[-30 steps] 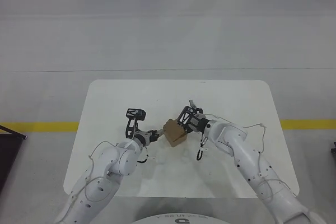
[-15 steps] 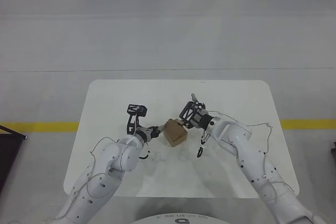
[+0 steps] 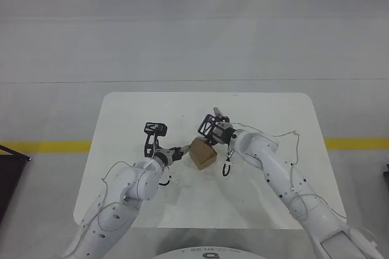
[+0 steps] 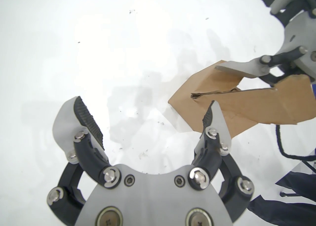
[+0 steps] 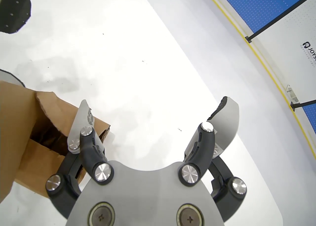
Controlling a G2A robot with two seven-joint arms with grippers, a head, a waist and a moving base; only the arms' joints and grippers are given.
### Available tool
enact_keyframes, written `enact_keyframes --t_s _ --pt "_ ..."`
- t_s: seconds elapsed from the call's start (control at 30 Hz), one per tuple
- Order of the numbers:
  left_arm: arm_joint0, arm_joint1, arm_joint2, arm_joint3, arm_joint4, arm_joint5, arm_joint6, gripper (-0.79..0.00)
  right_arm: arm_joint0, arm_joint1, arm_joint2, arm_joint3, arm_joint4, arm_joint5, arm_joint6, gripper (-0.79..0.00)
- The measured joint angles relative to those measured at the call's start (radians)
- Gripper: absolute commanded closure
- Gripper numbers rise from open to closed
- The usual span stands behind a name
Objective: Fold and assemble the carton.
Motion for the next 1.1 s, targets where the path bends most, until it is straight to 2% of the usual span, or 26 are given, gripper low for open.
enact_keyframes --t_s 0.37,0.53,0.87,1.1 --pt "-0.047 -0.013 0.033 0.026 0.001 -0.009 -0.005 -0.785 0.007 -0.005 -0.004 0.035 -0.008 -0.024 -0.019 -0.785" --pt "-0.063 -0.018 0.041 0.034 0.002 0.0 -0.004 -0.785 -0.016 0.001 0.018 0.011 -0.022 -0.017 -0.095 -0.785" --pt "-0.044 -0.018 0.019 0.027 0.007 -0.003 -0.005 -0.785 -0.083 0.026 0.082 -0.057 -0.039 -0.106 -0.093 -0.785" --pt "-0.019 -0.016 0.014 0.003 0.014 -0.012 -0.021 -0.785 -0.103 0.028 0.084 -0.056 -0.038 -0.107 -0.061 -0.785"
